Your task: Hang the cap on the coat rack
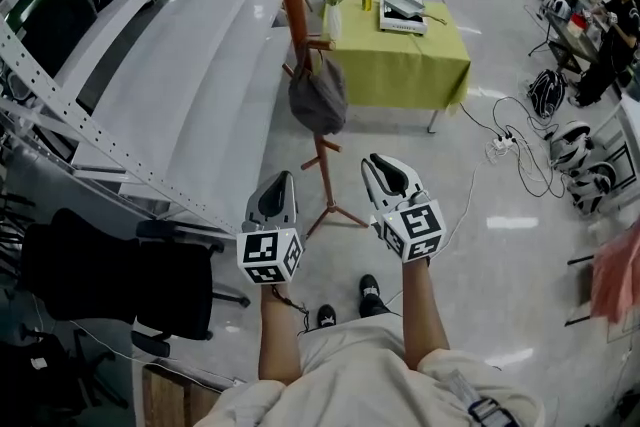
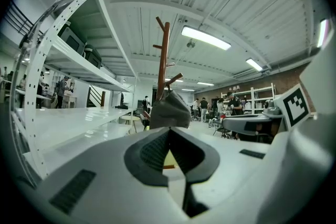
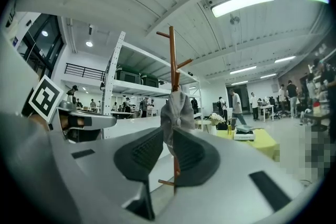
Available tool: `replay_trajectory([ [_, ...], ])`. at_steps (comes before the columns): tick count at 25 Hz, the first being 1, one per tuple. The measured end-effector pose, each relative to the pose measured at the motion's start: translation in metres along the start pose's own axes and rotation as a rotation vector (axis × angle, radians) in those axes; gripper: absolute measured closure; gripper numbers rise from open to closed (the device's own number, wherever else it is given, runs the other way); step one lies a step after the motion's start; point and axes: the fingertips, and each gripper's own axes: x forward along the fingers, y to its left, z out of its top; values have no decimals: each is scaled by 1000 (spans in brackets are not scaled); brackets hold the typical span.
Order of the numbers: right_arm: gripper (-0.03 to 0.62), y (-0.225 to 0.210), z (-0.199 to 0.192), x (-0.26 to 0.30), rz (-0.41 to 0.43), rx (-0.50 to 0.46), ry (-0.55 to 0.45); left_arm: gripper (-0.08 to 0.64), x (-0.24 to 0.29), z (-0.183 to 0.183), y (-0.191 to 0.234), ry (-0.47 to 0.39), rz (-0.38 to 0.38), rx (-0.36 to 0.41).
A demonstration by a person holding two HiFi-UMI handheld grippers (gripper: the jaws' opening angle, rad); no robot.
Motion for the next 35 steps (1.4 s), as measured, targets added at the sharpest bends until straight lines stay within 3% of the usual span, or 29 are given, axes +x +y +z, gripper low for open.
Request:
replay_trajectory([
  [9, 586, 5, -9, -15, -10, 34, -5, 552, -3, -10, -6, 17, -46, 5],
  [19, 588, 1, -14, -35, -122, 45, 11, 552, -11, -7, -13, 14, -98, 16],
  [35, 588, 0, -7, -31, -84, 28, 7, 552, -7, -5, -15, -5, -77, -7],
])
